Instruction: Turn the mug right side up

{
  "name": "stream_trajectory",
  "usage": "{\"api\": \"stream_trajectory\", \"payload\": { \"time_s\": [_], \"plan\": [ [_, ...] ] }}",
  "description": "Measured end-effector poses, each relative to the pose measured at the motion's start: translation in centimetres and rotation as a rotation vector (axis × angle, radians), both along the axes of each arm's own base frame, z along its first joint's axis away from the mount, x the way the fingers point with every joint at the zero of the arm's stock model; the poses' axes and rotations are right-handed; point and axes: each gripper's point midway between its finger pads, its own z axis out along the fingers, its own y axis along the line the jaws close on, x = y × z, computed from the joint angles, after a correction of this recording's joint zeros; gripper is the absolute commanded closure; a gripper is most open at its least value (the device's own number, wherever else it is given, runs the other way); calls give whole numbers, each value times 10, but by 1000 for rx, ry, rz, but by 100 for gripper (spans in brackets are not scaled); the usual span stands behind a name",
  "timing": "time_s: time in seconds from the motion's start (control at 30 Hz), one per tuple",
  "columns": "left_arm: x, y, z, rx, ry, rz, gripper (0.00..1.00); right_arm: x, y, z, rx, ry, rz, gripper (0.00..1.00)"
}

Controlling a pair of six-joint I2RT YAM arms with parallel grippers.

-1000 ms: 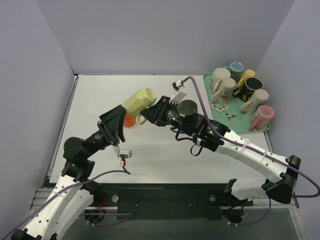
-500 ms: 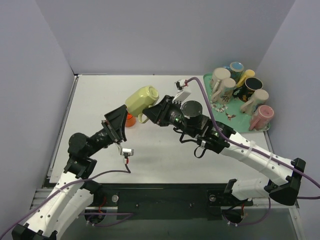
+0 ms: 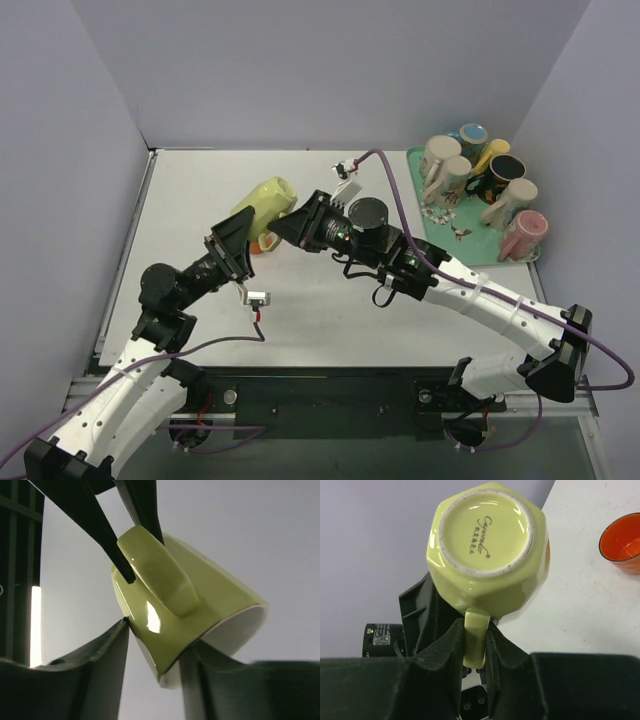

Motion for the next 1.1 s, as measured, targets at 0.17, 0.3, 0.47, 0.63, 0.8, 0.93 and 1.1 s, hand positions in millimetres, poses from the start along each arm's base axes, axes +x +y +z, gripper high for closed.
{"api": "stream_trajectory", "payload": {
  "time_s": [0.17, 0.3, 0.47, 0.63, 0.8, 0.93, 1.1],
  "plan": [
    [1, 8, 4, -4, -32, 42, 100, 14, 0, -2, 88, 108, -5, 100],
    [-1, 9, 0, 8, 7, 44, 100, 19, -3, -7, 88, 131, 5, 44],
    [21, 9, -46, 68, 357, 98, 100, 57, -46, -36, -92, 75, -187, 9],
    [53, 52, -103, 59, 832, 429, 100, 65, -117, -49, -304, -6, -395, 8],
    [54, 97, -156, 11, 1304, 789, 100, 61, -162, -54, -397, -60, -502, 7],
    [55, 129, -195, -139, 1661, 1062, 100, 64, -180, -74, -487, -53, -537, 6],
    [78, 185, -231, -504, 1984, 1341, 100, 66, -198, -96, -569, -24, -560, 6]
  ]
}}
